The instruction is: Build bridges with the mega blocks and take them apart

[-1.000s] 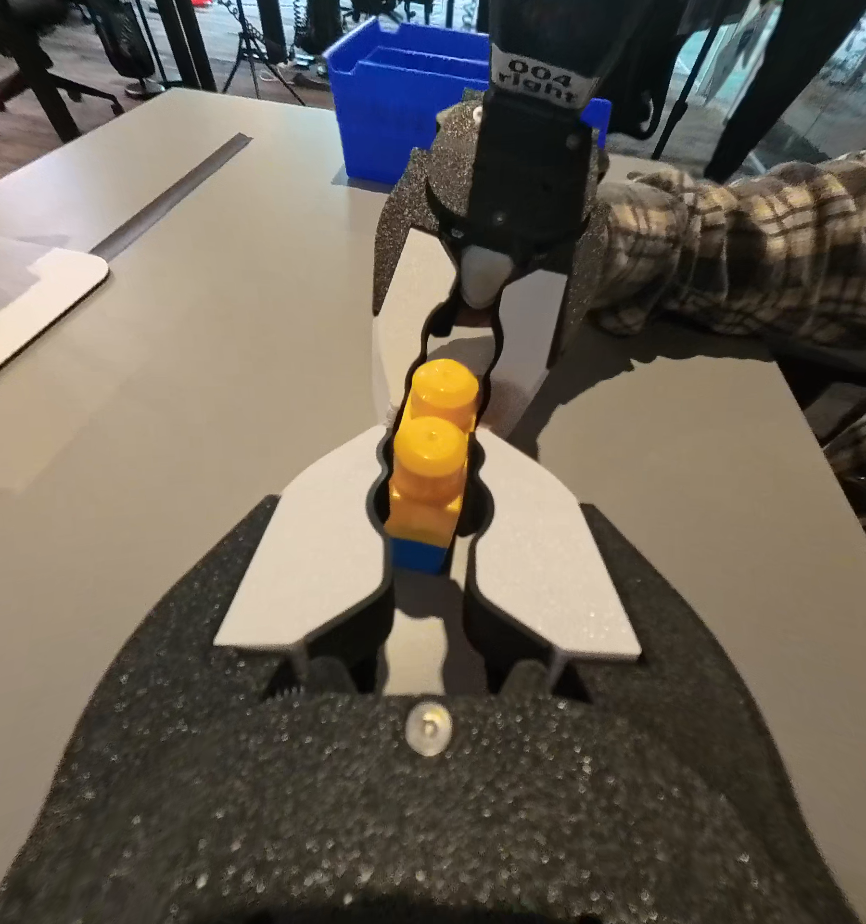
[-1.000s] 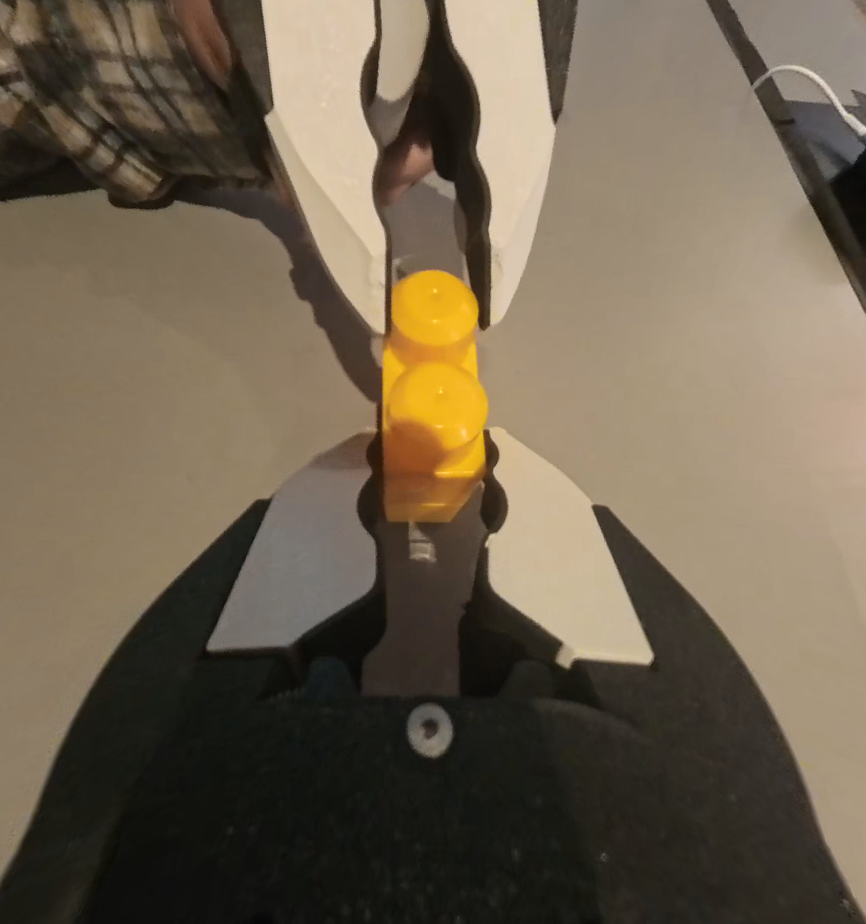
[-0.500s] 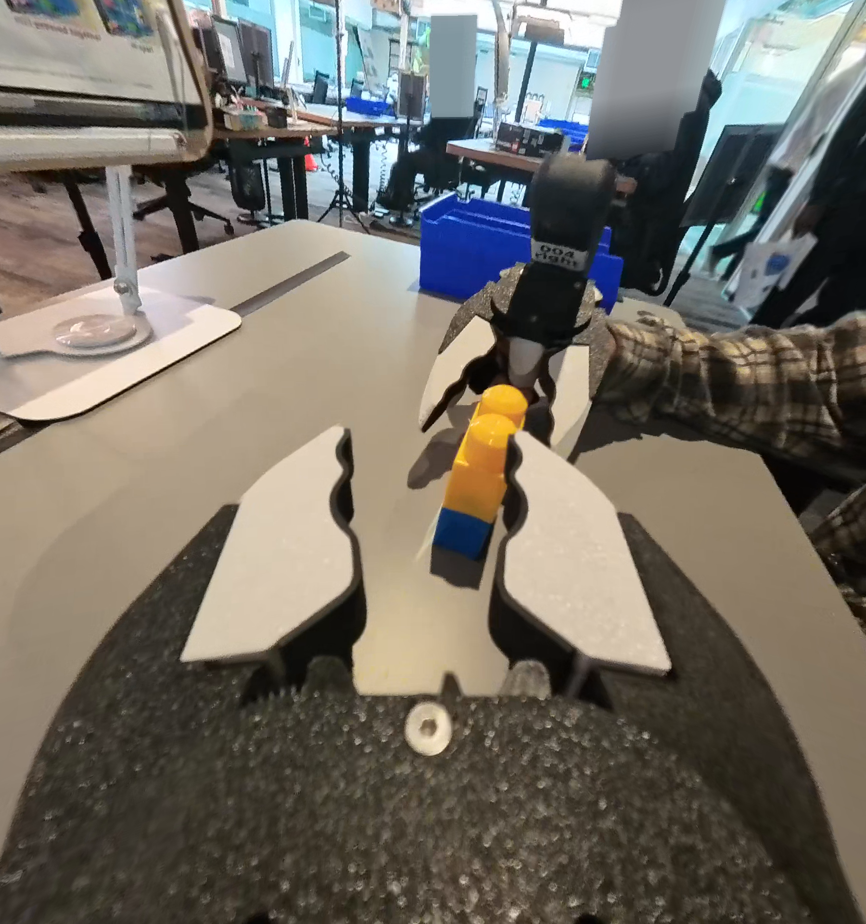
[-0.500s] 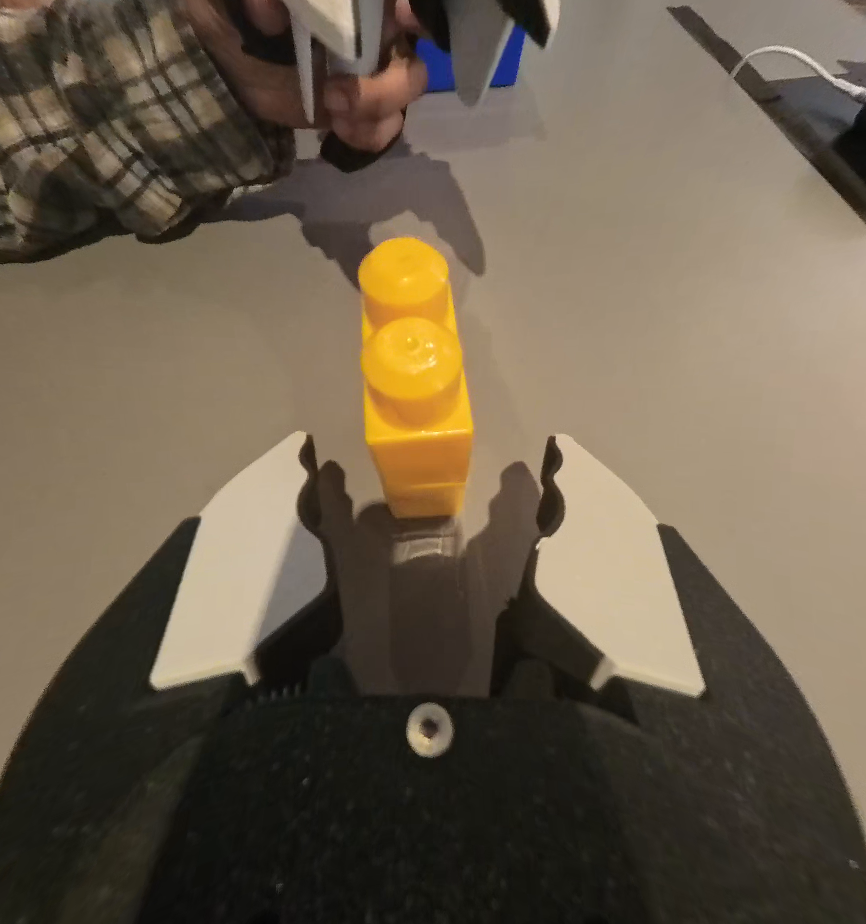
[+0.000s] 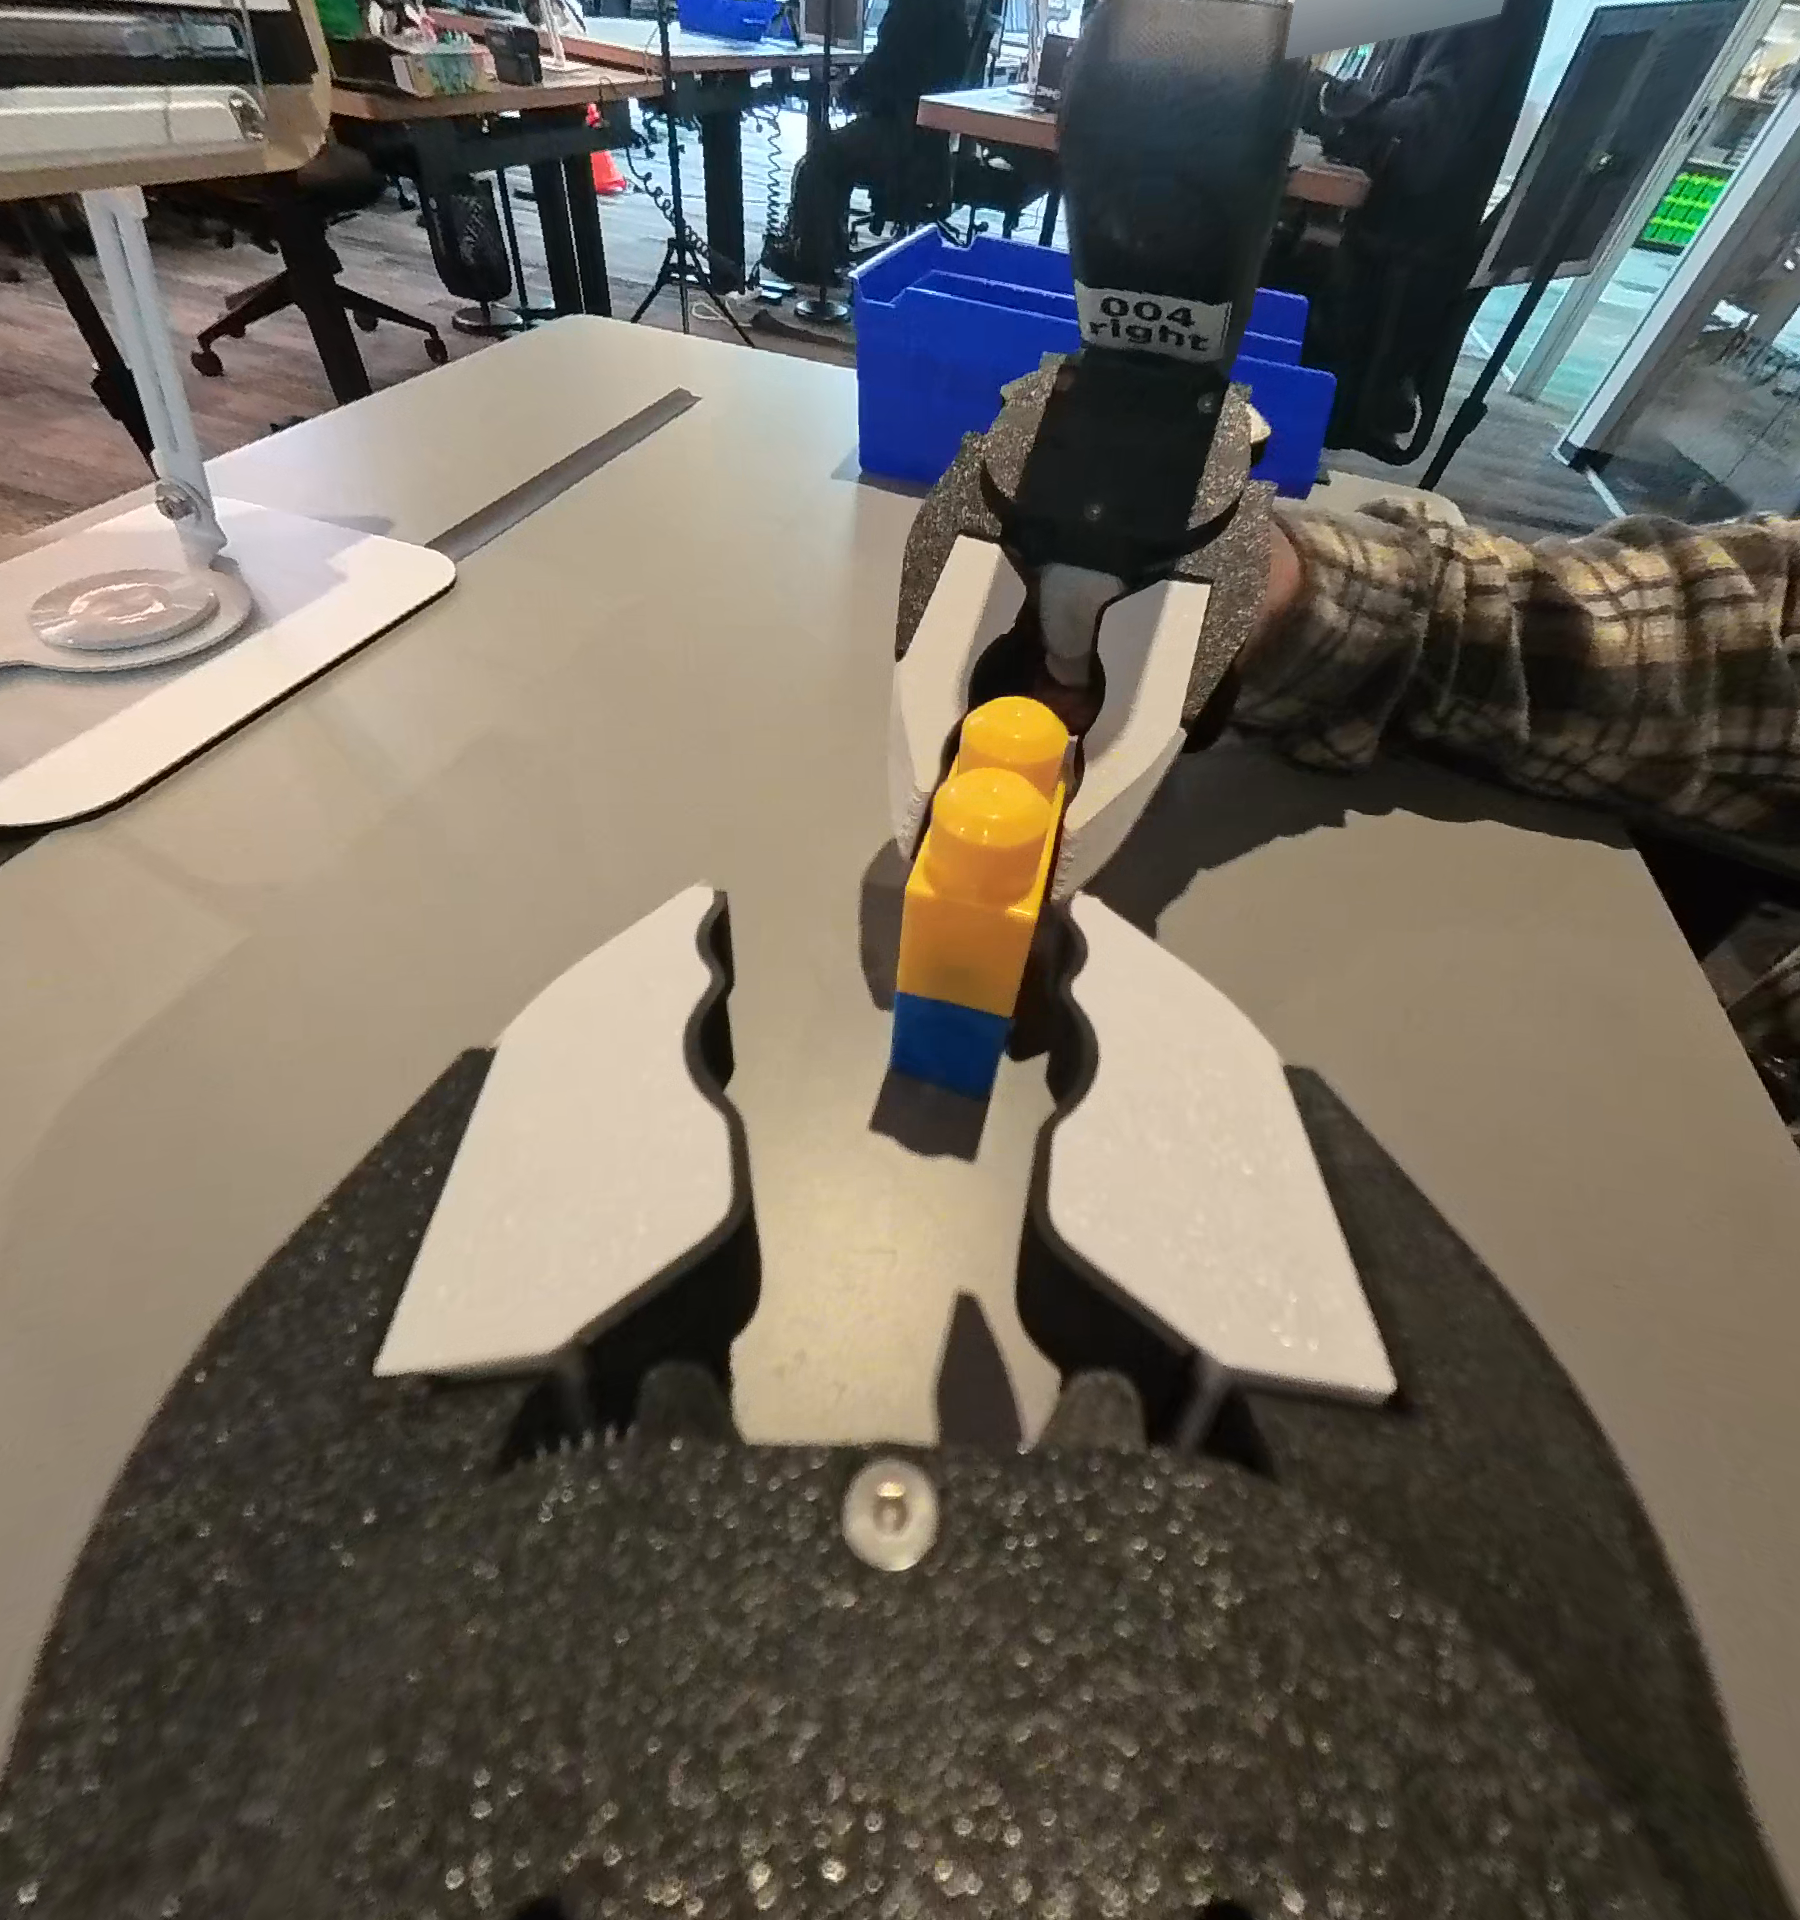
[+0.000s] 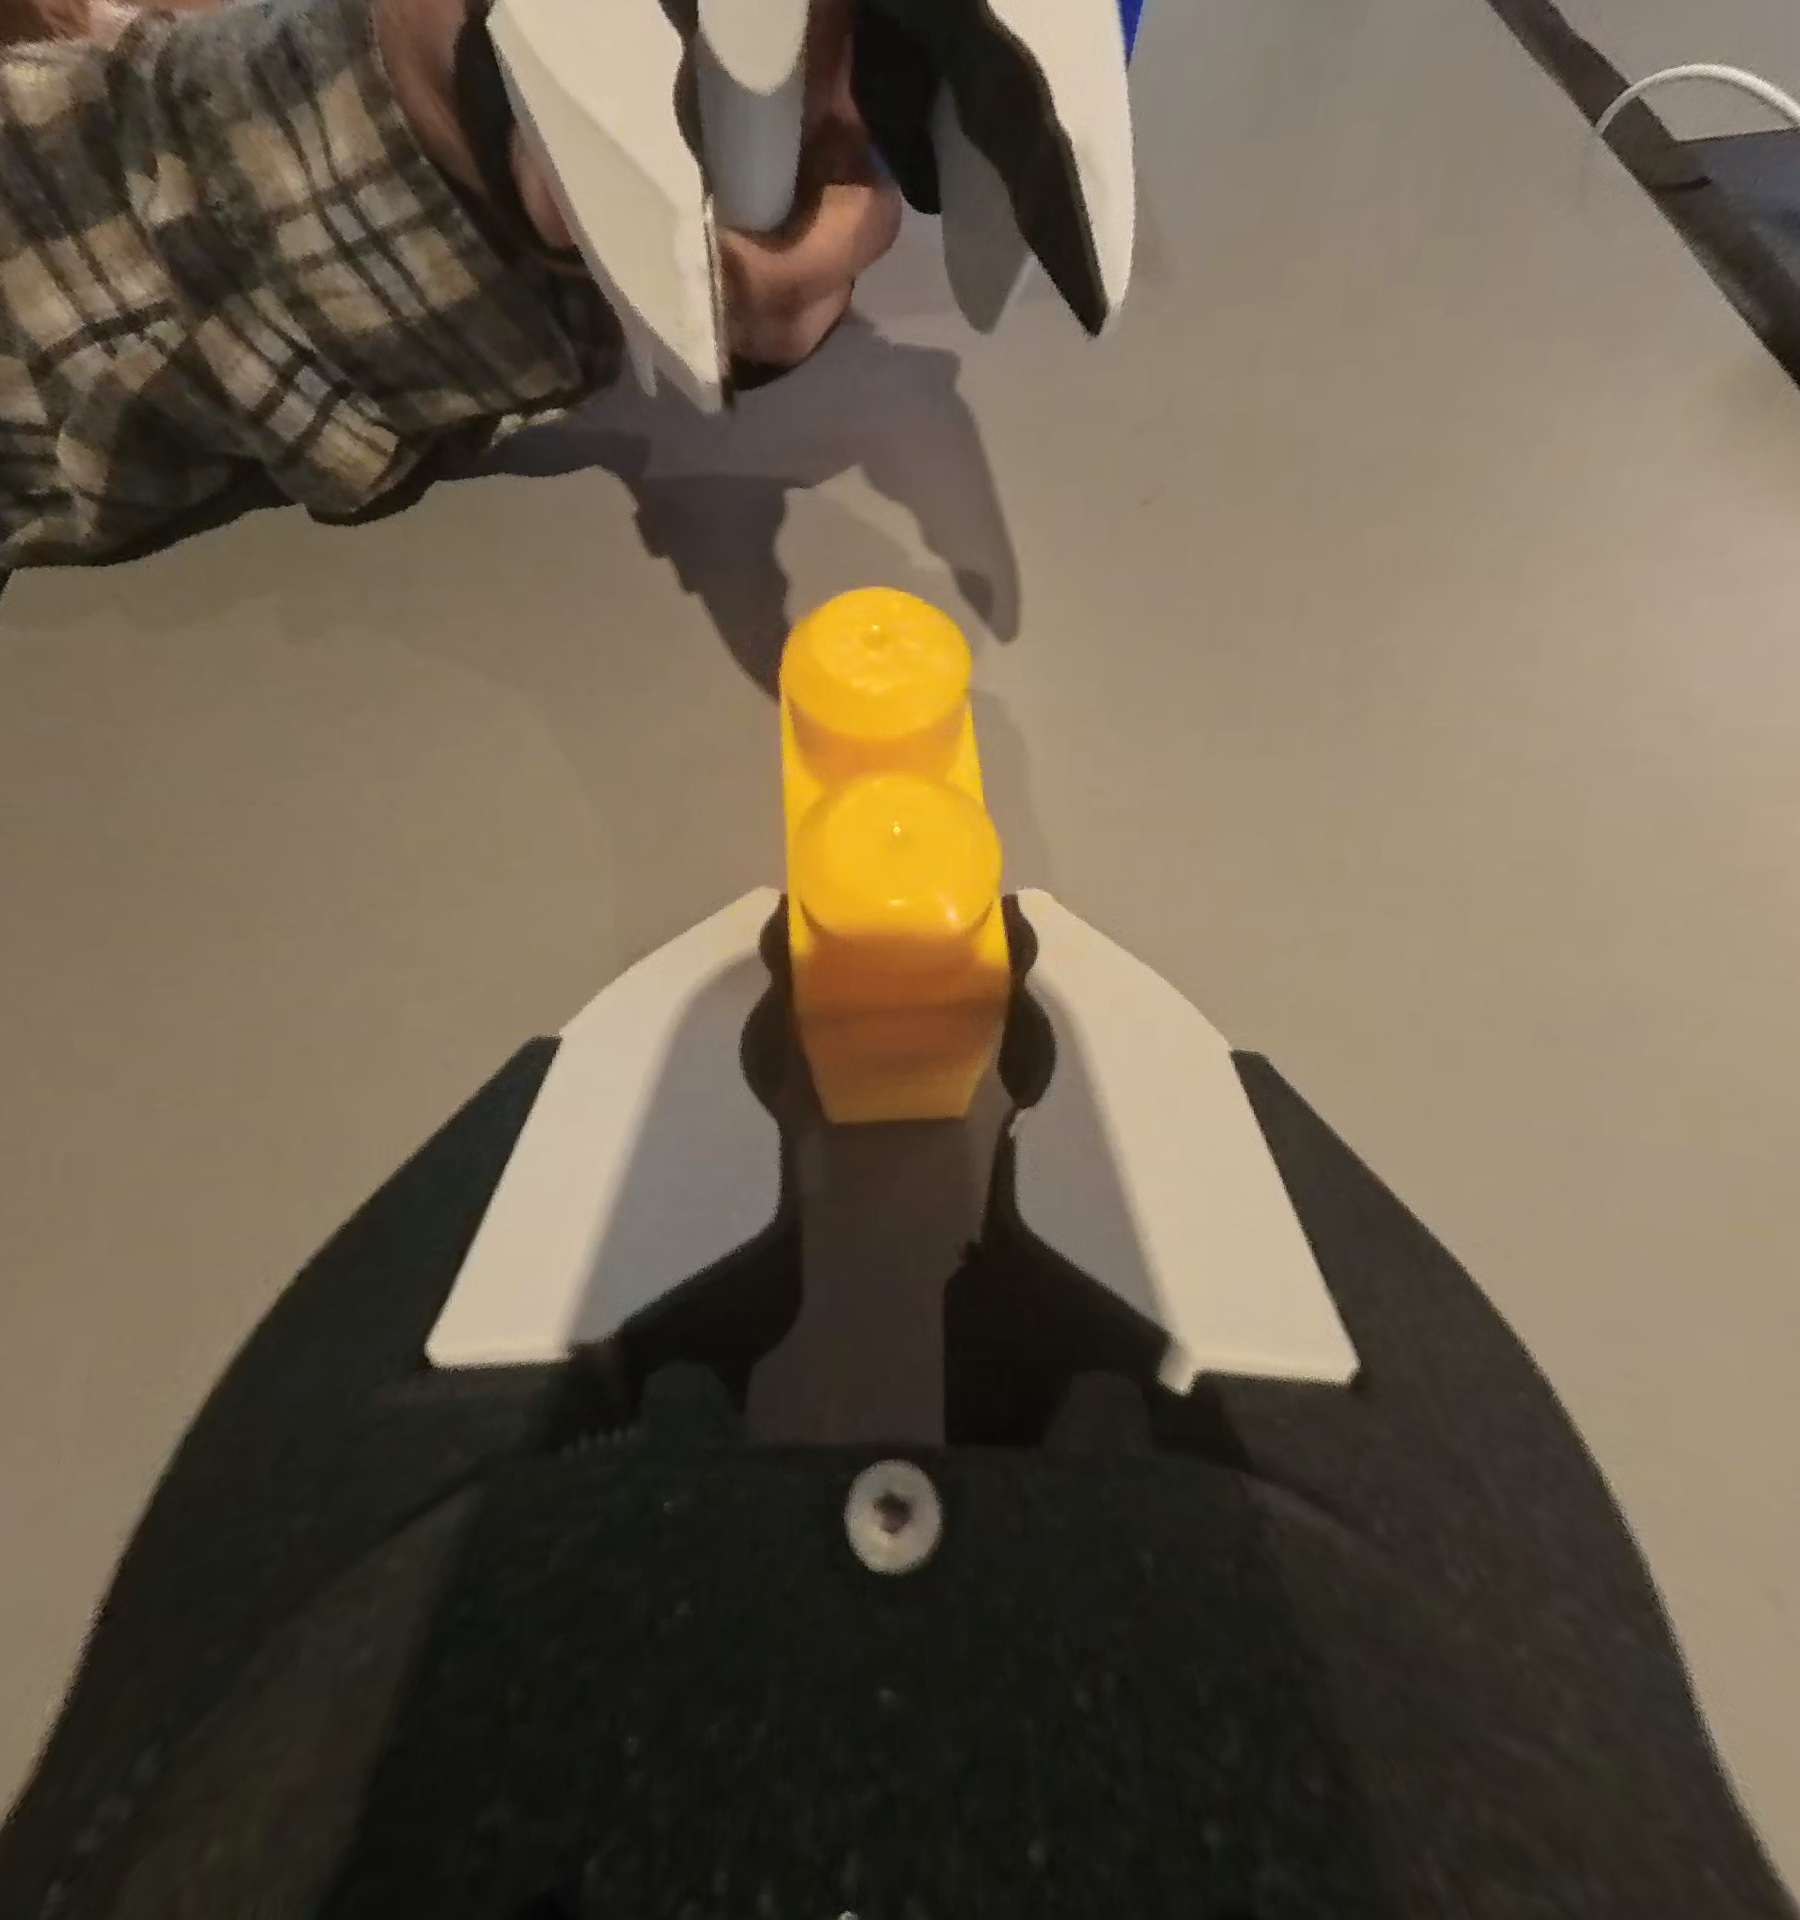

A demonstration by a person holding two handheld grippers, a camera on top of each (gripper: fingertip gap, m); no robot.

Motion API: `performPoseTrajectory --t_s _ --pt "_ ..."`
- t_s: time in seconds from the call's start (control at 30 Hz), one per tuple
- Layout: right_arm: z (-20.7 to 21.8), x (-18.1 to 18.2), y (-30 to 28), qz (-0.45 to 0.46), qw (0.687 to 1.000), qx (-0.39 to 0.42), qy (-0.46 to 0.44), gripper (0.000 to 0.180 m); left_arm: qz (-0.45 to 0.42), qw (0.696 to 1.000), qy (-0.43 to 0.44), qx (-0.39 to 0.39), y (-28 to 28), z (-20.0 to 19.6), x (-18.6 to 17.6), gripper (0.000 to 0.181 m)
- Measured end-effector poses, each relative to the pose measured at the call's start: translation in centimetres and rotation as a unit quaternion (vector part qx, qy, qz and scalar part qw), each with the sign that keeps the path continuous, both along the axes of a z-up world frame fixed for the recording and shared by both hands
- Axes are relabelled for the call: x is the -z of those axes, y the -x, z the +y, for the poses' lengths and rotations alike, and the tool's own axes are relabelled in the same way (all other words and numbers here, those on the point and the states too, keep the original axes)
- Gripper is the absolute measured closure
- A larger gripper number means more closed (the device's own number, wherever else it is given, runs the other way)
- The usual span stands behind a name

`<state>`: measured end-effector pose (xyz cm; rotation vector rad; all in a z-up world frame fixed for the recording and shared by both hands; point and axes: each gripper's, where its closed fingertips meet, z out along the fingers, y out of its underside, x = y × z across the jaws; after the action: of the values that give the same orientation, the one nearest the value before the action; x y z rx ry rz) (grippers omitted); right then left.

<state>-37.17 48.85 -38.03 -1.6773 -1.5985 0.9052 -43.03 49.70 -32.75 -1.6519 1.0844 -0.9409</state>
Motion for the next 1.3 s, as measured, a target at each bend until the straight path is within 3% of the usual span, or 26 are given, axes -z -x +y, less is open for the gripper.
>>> performPoseTrajectory --t_s 0.7,1.3 --pt "-0.1 -0.1 -0.5 -0.001 1.000 -0.012 -0.015 0.143 0.013 1.000 0.007 0.007 -0.3 -0.2 0.6 0.123" --pt "-0.4 -6.4 -3.3 0.047 0.999 -0.020 -0.010 0.143 0.005 1.000 0.000 0.029 -7.1 -1.8 0.8 0.120"
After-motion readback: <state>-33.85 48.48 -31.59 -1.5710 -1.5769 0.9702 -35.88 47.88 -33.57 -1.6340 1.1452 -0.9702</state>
